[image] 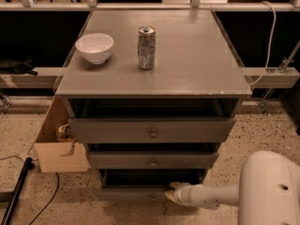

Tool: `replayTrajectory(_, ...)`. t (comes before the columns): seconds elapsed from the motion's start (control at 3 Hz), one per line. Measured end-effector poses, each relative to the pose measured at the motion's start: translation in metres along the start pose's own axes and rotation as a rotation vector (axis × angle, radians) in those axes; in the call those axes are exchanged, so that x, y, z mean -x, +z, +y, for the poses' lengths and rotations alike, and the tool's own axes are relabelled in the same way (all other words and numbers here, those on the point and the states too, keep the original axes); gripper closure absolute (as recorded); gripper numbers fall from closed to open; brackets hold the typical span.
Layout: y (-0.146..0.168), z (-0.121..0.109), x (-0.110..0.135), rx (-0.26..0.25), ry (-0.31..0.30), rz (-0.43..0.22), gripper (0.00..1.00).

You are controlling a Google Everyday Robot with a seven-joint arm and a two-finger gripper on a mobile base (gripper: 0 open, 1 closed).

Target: Open bottom drawer

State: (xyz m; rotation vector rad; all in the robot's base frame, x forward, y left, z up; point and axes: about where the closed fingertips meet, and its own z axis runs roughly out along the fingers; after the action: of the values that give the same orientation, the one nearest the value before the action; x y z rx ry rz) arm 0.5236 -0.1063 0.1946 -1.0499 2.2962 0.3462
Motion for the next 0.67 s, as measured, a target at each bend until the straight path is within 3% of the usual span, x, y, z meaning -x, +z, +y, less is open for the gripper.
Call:
replayTrajectory(0.33,0.0000,0.0000,0.0000,0.000,0.000,0.000,0.31)
replayTrajectory(0.67,0.0001,0.0000,0.0000,0.000,0.000,0.000,0.06)
